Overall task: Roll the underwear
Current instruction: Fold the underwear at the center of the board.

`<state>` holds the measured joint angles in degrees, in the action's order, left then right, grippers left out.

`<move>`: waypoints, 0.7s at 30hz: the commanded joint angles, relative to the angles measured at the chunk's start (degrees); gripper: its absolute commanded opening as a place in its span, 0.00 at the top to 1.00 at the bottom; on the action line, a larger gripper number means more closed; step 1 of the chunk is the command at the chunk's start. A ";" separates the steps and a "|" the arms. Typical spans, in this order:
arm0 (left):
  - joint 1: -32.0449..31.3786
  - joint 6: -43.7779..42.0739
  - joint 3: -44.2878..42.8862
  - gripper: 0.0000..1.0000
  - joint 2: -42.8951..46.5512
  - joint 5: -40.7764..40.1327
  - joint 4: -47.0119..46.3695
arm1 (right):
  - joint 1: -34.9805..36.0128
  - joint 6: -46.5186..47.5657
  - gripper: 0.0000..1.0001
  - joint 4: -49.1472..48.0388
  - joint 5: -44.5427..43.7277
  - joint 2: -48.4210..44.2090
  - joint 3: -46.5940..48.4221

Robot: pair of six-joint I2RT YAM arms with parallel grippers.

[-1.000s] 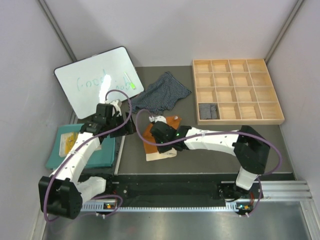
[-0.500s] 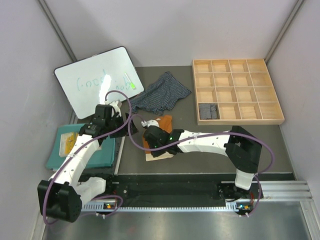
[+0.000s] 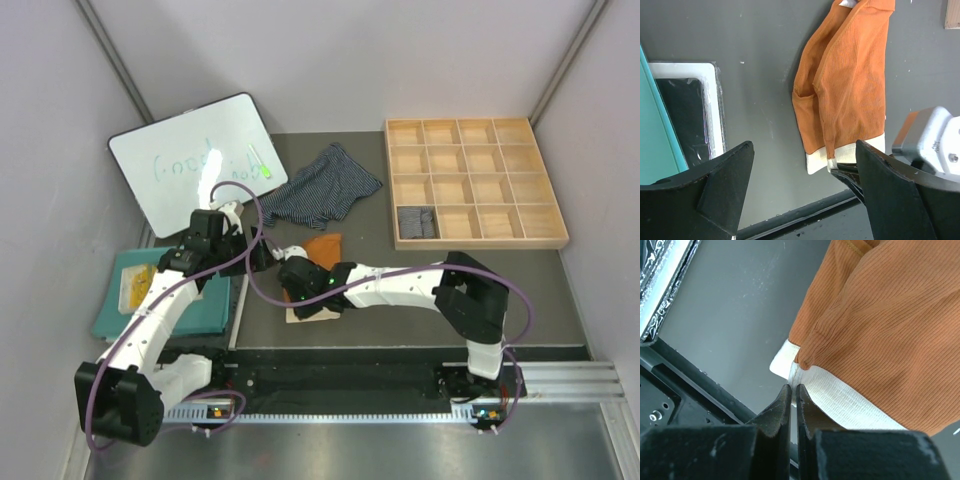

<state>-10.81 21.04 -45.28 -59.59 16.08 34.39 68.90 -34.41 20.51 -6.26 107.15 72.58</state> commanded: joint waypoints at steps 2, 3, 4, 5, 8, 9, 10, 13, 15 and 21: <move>0.35 -0.65 0.45 0.13 1.15 0.62 -0.82 | 0.97 1.37 1.00 -4.33 1.78 0.60 2.57; 0.35 -0.65 0.45 0.13 1.06 0.62 -0.73 | 0.97 1.45 1.00 -4.43 2.04 0.60 2.66; 0.35 -0.65 0.37 0.14 0.88 0.71 -0.73 | 1.06 1.54 1.00 -4.43 2.30 0.60 2.66; 0.35 -0.65 0.36 0.14 0.88 0.80 -0.73 | 1.23 1.80 1.00 -4.78 2.31 0.51 2.48; 0.35 -0.65 0.45 0.14 0.62 0.62 -0.82 | 1.50 2.24 1.00 -6.09 2.04 -0.01 1.52; 0.35 -0.65 0.45 0.14 0.53 0.71 -0.82 | 1.50 2.42 1.00 -6.45 2.30 0.07 1.25; 0.35 -0.65 0.45 0.14 0.36 0.71 -0.82 | 1.50 2.42 1.00 -6.54 2.65 0.33 1.25; 0.35 -0.65 0.54 0.14 0.18 0.71 -0.55 | 1.58 2.60 0.99 -6.80 3.88 1.48 1.69; 0.35 -0.38 0.63 0.14 -0.08 0.89 -0.64 | 1.50 2.69 0.86 -5.93 4.06 1.22 2.22; 0.35 3.74 1.77 0.19 -1.49 2.02 -3.53 | 1.58 2.77 0.39 -4.96 2.84 -7.64 -4.09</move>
<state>-10.70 21.78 -44.71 -60.20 16.23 34.24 69.23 -32.21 16.03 -3.05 107.15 72.20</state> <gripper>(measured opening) 0.835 0.555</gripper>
